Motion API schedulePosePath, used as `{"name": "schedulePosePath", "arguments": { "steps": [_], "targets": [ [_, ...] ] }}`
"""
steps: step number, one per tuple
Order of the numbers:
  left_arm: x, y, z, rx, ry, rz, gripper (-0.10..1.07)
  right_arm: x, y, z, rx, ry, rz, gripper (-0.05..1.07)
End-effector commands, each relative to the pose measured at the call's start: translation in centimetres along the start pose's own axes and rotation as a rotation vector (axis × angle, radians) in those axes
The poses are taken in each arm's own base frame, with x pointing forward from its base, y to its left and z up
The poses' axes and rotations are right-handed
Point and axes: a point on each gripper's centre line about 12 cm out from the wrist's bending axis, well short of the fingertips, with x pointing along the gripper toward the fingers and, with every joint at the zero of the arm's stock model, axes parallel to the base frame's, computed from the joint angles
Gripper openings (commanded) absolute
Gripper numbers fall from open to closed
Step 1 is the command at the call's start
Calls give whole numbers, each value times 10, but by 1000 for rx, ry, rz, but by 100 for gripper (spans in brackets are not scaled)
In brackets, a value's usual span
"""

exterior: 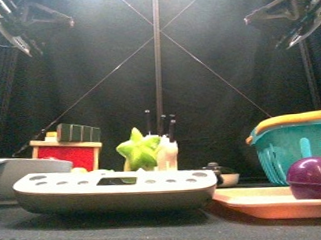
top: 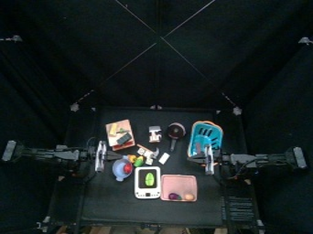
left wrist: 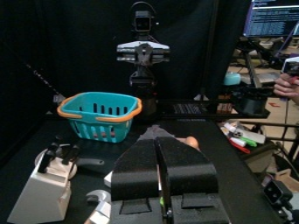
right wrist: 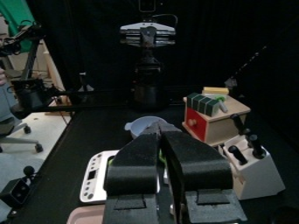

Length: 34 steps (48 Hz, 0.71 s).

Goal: Grab cleaver

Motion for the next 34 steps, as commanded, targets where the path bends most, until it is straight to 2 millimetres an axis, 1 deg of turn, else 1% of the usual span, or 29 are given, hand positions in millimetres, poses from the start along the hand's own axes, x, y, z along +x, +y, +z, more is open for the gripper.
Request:
{"name": "schedulePosePath", "arguments": {
  "steps": [1,3,10,14,20,27,34],
  "targets": [
    [5,2,6,-25,-9,12,3,5,-2,1,2,0,-7,2],
    [6,3,8,-38,-11,19,4,7,-1,0,6,9,-7,1],
    [14,9,13,-106,2,55,8,20,-4,-7,10,54,-16,1],
    [21,13,13,-152,29,81,11,29,-7,-11,11,81,-29,1],
    [37,24,12,-214,82,137,19,38,-12,-17,18,118,-53,1],
    [54,40,19,-249,136,197,26,45,-20,-23,42,144,-88,1],
    [65,53,31,-273,240,229,29,47,-25,-24,77,149,-116,1]
  ]
}}
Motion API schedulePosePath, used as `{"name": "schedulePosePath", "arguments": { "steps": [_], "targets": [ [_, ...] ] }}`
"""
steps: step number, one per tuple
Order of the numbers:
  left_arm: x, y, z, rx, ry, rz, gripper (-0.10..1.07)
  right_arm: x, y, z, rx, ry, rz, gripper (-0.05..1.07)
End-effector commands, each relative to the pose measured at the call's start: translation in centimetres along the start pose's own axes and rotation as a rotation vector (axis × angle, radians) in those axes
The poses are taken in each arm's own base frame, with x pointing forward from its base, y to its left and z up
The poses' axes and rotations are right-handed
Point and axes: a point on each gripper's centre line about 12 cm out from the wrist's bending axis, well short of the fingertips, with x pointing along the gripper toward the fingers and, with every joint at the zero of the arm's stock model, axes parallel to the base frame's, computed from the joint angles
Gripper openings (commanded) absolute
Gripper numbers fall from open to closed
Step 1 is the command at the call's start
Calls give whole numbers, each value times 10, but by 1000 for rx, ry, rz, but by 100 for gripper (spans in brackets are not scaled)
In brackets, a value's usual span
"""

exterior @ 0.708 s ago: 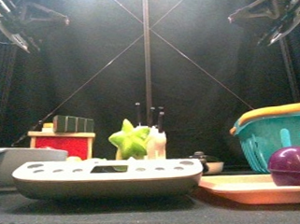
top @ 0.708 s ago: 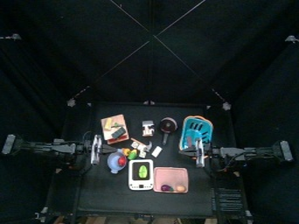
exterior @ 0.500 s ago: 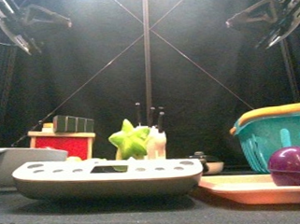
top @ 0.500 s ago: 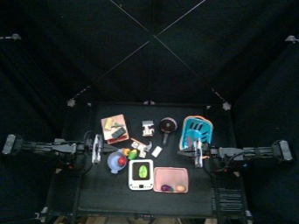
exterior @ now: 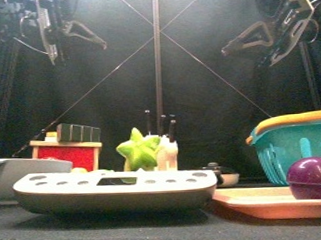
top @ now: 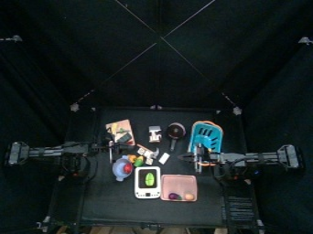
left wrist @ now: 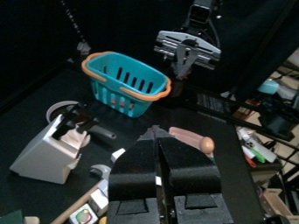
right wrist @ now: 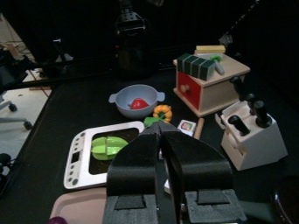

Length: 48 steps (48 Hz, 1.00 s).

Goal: Grab cleaver

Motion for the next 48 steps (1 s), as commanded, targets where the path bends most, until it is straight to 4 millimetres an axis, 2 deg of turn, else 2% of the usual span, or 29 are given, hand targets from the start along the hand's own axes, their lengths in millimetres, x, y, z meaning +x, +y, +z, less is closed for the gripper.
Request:
{"name": "schedulePosePath", "arguments": {
  "steps": [1,7,16,28,37,48],
  "targets": [
    [5,0,24,-7,33,16,29,2,-3,11,28,-33,-17,1],
    [6,3,38,-7,93,36,29,2,-5,11,50,-34,-30,1],
    [8,10,49,24,195,75,29,2,-6,11,56,-34,-31,1],
    [34,17,54,109,305,120,29,2,-6,13,59,-39,-33,1],
    [55,22,60,71,339,164,29,2,-7,9,89,-25,-41,1],
    [56,34,82,48,401,352,29,2,-8,8,121,-15,-50,1]
  ]
}}
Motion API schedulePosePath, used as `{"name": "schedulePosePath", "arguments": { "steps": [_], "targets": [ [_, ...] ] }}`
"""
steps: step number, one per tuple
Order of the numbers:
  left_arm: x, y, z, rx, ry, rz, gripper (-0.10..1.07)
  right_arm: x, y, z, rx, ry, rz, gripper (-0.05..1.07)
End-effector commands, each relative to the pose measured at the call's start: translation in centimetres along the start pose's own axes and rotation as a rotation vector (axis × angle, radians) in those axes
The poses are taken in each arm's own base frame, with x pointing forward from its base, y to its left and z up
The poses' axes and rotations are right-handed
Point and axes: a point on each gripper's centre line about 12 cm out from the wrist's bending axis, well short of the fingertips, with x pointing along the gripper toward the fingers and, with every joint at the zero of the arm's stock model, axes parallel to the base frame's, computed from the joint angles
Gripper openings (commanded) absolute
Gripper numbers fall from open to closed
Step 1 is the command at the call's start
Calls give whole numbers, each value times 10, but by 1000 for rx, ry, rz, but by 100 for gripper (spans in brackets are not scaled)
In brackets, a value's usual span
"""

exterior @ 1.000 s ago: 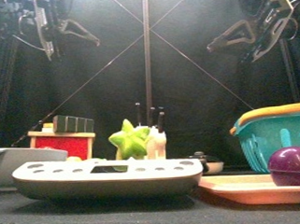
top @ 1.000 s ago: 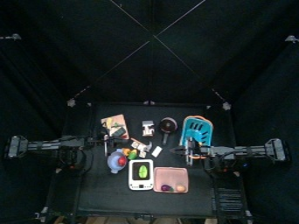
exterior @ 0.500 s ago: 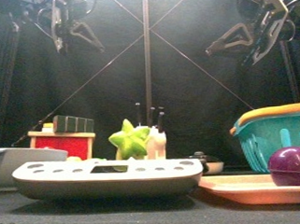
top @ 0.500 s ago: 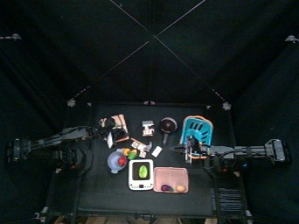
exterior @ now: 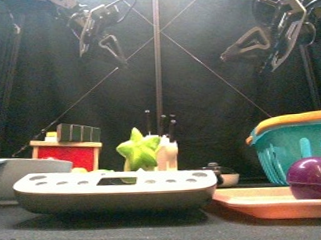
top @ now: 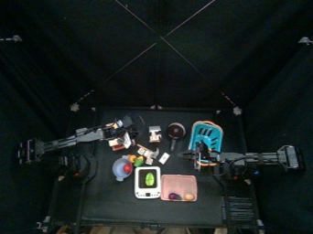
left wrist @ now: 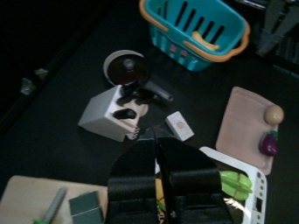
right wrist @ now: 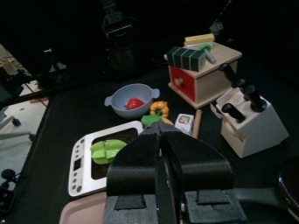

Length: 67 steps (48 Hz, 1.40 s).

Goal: Grab cleaver

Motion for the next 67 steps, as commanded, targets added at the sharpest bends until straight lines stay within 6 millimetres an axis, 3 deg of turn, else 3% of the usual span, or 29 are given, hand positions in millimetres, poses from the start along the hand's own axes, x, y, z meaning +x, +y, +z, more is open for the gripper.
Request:
{"name": "schedulePosePath", "arguments": {
  "steps": [1,5,11,22,27,34,42,55,67],
  "targets": [
    [-7,7,16,-19,13,100,29,1,1,11,9,-31,1,1],
    [-2,8,14,-43,47,194,29,2,1,11,9,-31,1,1],
    [11,-7,8,-54,38,310,30,3,1,11,9,-28,1,1],
    [30,-30,-1,-151,-98,419,33,5,1,8,8,-17,-1,1],
    [47,-41,-8,-179,-122,432,41,6,0,7,8,-10,-4,1],
    [73,-54,-19,-198,-96,445,63,8,0,4,7,2,-6,1],
    [98,-57,-29,-257,-55,503,79,8,-1,1,9,11,-10,1],
    [110,-60,-30,-335,-35,625,80,8,-2,-4,5,23,-11,1],
    [124,-64,-33,-381,10,635,80,7,-2,-4,5,25,-10,1]
  ]
}}
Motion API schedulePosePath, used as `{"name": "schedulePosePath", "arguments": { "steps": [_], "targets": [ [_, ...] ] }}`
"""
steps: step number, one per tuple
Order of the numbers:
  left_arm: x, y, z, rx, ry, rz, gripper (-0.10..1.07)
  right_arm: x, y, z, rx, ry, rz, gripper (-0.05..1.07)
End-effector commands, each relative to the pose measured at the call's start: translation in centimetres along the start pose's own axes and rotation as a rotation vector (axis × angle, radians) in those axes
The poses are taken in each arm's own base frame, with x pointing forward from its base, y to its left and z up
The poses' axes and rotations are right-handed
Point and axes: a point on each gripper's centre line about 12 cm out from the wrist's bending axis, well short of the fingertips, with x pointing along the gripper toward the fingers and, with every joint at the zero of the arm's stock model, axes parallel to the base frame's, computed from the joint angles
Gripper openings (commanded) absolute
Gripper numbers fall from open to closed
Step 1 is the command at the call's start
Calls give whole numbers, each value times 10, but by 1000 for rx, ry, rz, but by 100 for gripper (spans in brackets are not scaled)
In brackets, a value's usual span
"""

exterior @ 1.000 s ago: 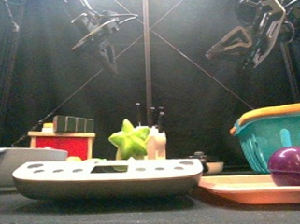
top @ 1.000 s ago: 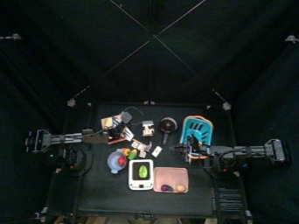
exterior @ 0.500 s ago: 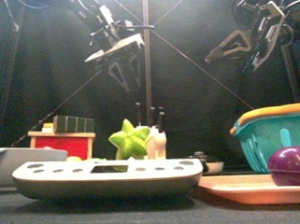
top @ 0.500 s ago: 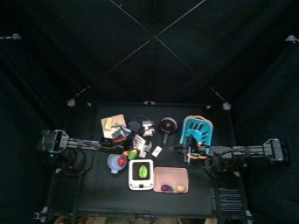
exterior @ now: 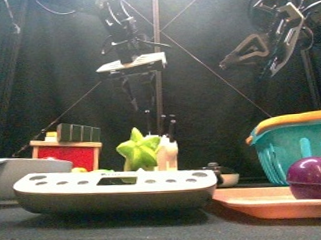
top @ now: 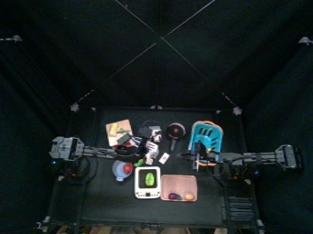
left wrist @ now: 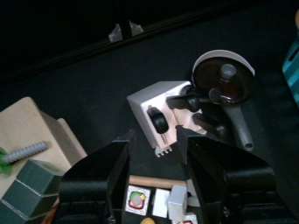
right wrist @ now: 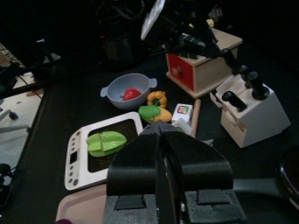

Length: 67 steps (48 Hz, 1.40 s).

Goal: Grab cleaver

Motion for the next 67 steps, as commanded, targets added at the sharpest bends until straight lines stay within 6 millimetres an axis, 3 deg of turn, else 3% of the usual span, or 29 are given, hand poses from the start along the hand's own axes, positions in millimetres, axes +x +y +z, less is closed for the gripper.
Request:
{"name": "schedulePosePath", "arguments": {
  "steps": [1,12,27,46,67],
  "targets": [
    [-4,-6,9,-31,-4,-15,80,0,1,6,-2,-18,1,1],
    [6,-14,9,-35,2,-2,79,1,1,5,-4,-17,2,1],
    [25,-5,19,-65,4,47,78,0,0,2,0,-9,-1,1],
    [34,-1,25,-89,6,60,75,-1,0,-1,0,-1,1,1],
    [38,2,25,-101,28,77,49,-1,1,-2,-1,2,5,1]
  ]
}}
